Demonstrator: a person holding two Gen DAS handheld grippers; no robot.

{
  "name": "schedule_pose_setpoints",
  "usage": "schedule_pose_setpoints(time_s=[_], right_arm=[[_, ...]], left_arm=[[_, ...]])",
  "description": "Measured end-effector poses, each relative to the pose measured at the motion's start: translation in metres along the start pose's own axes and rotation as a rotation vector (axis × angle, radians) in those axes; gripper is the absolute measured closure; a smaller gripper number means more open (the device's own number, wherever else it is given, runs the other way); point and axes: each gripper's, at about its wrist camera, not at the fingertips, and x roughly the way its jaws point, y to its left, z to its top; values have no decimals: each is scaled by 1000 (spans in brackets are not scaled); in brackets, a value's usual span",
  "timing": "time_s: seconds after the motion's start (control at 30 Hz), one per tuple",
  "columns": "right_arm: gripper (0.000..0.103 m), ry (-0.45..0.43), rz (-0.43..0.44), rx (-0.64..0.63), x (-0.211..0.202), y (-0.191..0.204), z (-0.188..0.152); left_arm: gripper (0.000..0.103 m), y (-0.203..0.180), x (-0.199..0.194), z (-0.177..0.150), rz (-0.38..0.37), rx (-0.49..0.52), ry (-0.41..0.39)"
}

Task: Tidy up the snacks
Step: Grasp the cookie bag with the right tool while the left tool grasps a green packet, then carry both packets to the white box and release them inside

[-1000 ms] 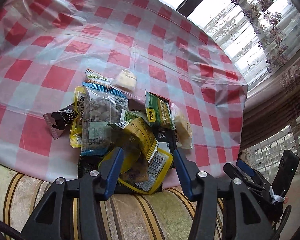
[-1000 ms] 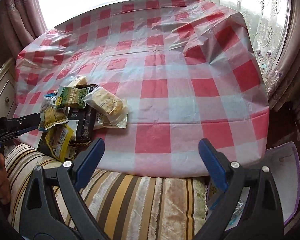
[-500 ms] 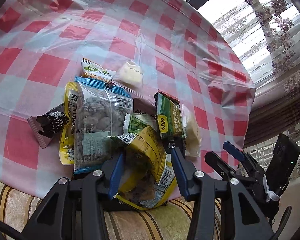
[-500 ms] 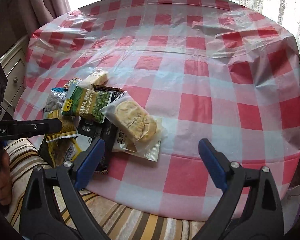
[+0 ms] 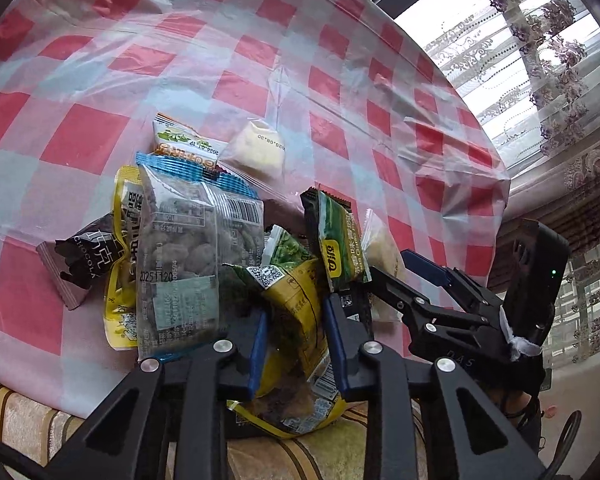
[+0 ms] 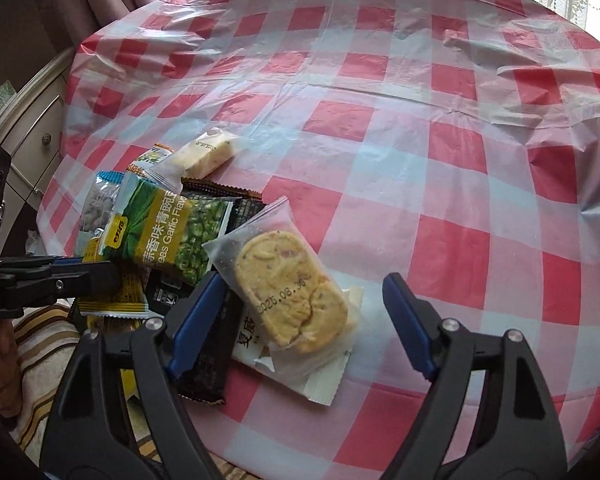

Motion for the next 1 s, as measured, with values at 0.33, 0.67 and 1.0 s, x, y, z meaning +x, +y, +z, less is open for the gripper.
schedule_pose_setpoints(time_s=[0.33,0.67,1.0], right_arm=[[59,3,31,72,0,-10,-3],[60,-78,24,169,-38,-21,-18],[60,-121,69,318,-65,-46,-45]], left_arm=[[80,-4,-6,-3,10,19,-28],[80,-16,-26,-7,51,73,-112],[80,-33,-36,-11,83,129,-154]])
